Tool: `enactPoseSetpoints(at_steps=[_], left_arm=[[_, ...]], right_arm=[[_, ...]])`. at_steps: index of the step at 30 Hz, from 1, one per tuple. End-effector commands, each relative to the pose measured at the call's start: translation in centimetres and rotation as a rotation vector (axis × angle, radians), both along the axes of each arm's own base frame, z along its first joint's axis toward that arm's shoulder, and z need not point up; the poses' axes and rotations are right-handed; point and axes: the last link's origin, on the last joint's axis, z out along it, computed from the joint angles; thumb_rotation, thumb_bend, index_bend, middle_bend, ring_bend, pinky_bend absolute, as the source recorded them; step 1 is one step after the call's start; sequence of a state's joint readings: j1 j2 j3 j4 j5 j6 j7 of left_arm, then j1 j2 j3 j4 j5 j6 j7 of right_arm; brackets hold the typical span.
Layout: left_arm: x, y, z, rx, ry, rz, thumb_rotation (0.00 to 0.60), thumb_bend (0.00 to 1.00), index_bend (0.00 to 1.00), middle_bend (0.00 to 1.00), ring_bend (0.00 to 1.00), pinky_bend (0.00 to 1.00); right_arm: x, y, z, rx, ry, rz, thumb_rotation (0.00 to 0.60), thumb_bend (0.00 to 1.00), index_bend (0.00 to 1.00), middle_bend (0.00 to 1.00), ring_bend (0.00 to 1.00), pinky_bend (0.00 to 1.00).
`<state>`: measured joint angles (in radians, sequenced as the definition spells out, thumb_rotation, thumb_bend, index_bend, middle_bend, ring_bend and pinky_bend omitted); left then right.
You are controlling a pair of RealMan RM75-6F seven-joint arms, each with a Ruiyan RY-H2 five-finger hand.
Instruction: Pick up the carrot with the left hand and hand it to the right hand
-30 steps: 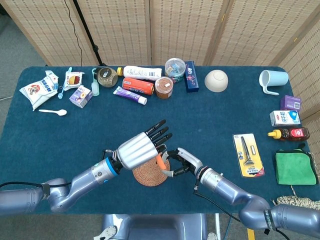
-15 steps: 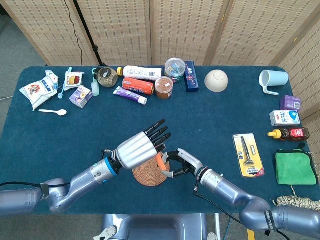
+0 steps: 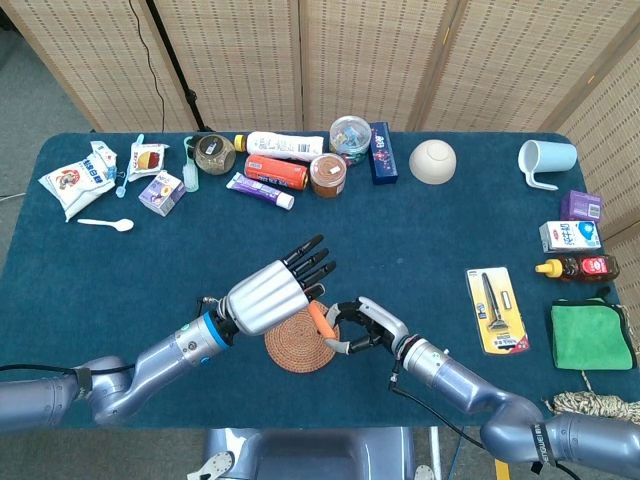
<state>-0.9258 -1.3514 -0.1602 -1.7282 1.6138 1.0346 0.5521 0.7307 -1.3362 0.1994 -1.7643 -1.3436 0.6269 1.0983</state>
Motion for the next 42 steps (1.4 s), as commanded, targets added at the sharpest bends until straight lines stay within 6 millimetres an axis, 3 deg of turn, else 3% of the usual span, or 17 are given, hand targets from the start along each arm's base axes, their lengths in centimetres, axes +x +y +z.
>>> enactPoseSetpoints(at_steps=[1, 42], left_arm=[[-0.1, 0.1, 0.0, 0.003, 0.003, 0.002, 0.6, 0.46, 0.72, 0.22, 0.14, 0.05], [-1.6, 1.5, 1.6, 0.052, 0.011, 0.044, 0.6, 0.46, 0.73, 0.22, 0.14, 0.05]], right_arm=[[-0.1, 0.0, 0.0, 0.0, 0.001, 0.001, 0.6, 0.59, 0.74, 0.45, 0.42, 0.14], [-1.7, -0.2, 0.7, 0.0, -0.012, -0.029, 0.6, 0.6, 0.76, 0.49, 0.47, 0.14]])
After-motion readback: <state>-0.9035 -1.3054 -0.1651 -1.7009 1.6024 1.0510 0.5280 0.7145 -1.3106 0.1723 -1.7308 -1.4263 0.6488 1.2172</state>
